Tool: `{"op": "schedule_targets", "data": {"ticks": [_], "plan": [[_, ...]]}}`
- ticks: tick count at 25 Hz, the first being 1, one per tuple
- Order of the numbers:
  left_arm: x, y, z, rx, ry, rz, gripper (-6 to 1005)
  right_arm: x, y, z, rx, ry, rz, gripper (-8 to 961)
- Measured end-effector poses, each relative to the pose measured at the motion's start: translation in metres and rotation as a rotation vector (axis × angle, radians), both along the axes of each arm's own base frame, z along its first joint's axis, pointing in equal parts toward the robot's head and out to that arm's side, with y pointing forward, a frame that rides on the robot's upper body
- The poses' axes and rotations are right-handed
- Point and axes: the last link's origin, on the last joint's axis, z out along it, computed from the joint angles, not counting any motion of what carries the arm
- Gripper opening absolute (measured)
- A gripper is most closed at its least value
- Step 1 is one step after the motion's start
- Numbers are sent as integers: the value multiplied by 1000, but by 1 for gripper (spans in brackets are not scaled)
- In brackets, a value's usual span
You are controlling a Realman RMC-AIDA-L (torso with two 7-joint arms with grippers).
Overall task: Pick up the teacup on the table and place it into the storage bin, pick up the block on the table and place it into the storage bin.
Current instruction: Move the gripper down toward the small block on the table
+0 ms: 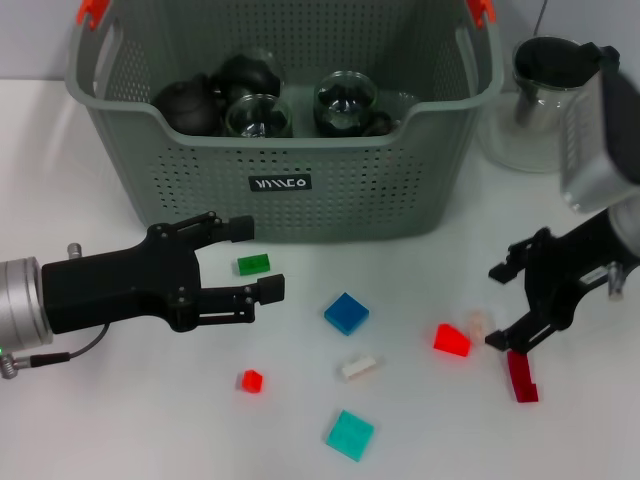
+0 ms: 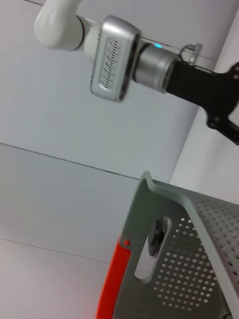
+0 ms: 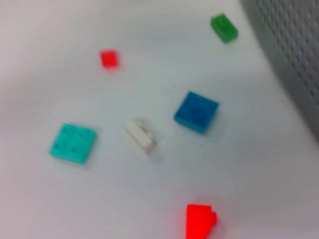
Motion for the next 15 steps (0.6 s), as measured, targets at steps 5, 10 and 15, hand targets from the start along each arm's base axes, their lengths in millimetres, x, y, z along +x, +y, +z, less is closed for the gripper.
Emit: {"op": "schedule_targets", "data": {"ticks": [5,10,15], "plan": [[-1,-1,0,2,-2,8,919,6,5,-16,-6,-44,-8,945],[-2,-2,0,3,-3,10,919,6,7,-21,-2,-62,3,944],[-2,-1,0,3,-3,11,918,7,8,-27,5,-76,17,941]]}}
